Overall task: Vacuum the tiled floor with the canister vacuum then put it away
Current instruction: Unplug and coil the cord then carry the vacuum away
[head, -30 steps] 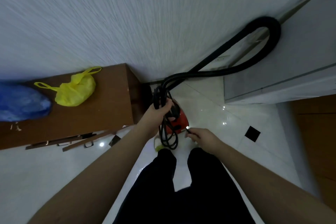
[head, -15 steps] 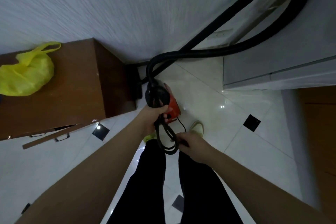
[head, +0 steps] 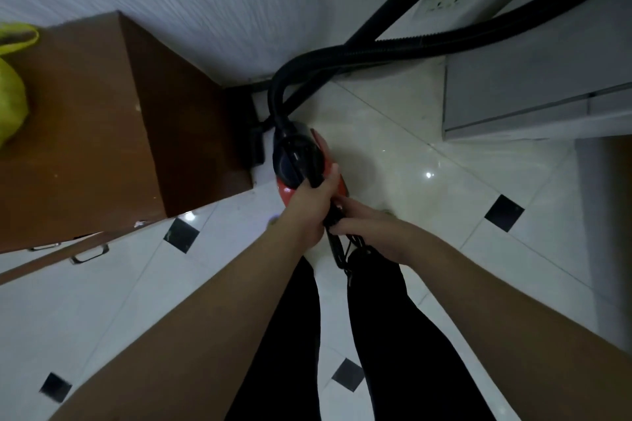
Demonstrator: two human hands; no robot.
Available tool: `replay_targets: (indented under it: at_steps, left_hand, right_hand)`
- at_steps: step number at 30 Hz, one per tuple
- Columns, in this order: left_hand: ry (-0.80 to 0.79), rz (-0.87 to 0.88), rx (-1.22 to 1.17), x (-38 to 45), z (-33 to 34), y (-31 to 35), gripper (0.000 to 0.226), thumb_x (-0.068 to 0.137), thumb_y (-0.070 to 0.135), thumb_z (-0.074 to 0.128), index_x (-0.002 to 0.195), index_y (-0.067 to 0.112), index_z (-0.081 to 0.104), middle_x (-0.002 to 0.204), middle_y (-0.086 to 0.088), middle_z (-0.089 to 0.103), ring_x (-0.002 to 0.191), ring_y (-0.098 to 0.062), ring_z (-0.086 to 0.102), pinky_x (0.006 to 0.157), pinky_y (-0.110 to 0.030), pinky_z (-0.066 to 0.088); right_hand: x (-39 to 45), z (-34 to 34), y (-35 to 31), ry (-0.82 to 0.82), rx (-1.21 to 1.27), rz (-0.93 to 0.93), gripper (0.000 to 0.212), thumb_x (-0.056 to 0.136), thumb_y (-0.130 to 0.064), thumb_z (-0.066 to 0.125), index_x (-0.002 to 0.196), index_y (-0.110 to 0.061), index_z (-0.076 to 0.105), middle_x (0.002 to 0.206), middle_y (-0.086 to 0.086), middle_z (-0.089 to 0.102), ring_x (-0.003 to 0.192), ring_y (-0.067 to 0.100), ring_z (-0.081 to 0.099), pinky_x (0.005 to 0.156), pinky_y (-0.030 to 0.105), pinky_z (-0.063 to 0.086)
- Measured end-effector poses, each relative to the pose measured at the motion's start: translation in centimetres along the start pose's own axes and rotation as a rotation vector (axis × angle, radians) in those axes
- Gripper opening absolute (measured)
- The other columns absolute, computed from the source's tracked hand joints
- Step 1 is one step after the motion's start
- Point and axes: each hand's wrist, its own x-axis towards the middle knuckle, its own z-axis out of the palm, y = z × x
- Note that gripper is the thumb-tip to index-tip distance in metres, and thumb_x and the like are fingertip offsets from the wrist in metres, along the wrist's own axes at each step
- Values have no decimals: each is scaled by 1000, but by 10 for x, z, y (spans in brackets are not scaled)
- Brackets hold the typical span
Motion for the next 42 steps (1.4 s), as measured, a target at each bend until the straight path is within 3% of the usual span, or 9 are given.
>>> replay_targets:
  at_steps: [7, 13, 17, 20, 24, 28, 34, 39, 42]
  left_hand:
    - [-1, -74, 64, 23, -8, 13, 37, 92, 37, 61, 113, 6, 63, 102, -11, 72, 101, -29, 67, 93, -41, 53]
    - [50, -159, -179, 35, -31, 37, 28, 100, 34, 50, 86, 10, 54, 49, 1, 42, 42, -15, 54, 53, -30, 55]
    - [-152, -303, -220, 36, -48, 55, 30, 101, 29, 44, 74, 16, 44, 45, 7, 33, 31, -4, 36, 38, -14, 38]
    - [-331, -476, -207, 38, -56, 64, 27, 98, 30, 46, 76, 14, 46, 41, 10, 33, 28, 0, 34, 32, -14, 36]
    - [-416, -541, 280, 36, -58, 59, 21, 93, 25, 56, 79, 10, 51, 55, 2, 46, 28, -1, 29, 32, -14, 34]
    - [-312, -357, 1073, 42, -56, 20, 40, 93, 39, 60, 105, 2, 58, 91, -10, 65, 46, -12, 47, 43, -22, 41]
    - [-557, -392, 910, 38, -47, -11, 25, 88, 44, 64, 98, 21, 61, 90, -9, 73, 71, -12, 68, 51, -23, 39]
    - [-512, -396, 1239, 46, -44, -5, 23, 84, 14, 65, 66, 8, 53, 59, -7, 50, 48, -17, 46, 54, -27, 44]
    - [-464, -372, 1464, 48, -36, -1, 21, 83, 6, 52, 63, 6, 48, 54, -8, 46, 48, -20, 46, 61, -29, 46]
  right_hand:
    - [38, -9, 2, -11, -324, -18, 42, 85, -38, 67, 125, -28, 58, 116, -7, 68, 108, 7, 64, 100, 31, 50]
    - [44, -13, 58, 131, 366, 139, 37, 103, -38, 37, 127, -26, 61, 123, 3, 68, 125, 18, 56, 111, 37, 34]
    - [30, 11, 82, -22, -188, 279, 49, 94, -1, 47, 132, -32, 50, 98, -15, 58, 76, 1, 57, 61, 7, 42]
    - [36, 28, 97, -196, -643, 212, 28, 98, -12, 50, 118, -29, 60, 116, -13, 55, 91, 1, 60, 85, 19, 46]
    - [50, 19, 117, -111, -1092, 116, 18, 101, -24, 46, 103, -18, 63, 98, 4, 65, 84, 16, 60, 81, 27, 39]
    - [54, 4, 100, 194, -999, -103, 28, 96, -23, 53, 111, -8, 70, 97, 15, 67, 92, 29, 65, 84, 38, 51]
    - [50, 2, 65, 567, -640, -128, 11, 87, -18, 68, 96, -12, 64, 89, 4, 65, 83, 19, 64, 69, 22, 40]
    - [54, -4, 74, 868, -837, -382, 66, 63, -35, 87, 113, -6, 55, 112, 11, 53, 99, 23, 55, 84, 38, 51]
    - [61, -6, 70, 631, -1163, -589, 97, 60, -35, 84, 141, -10, 38, 130, 11, 49, 116, 28, 50, 100, 43, 42]
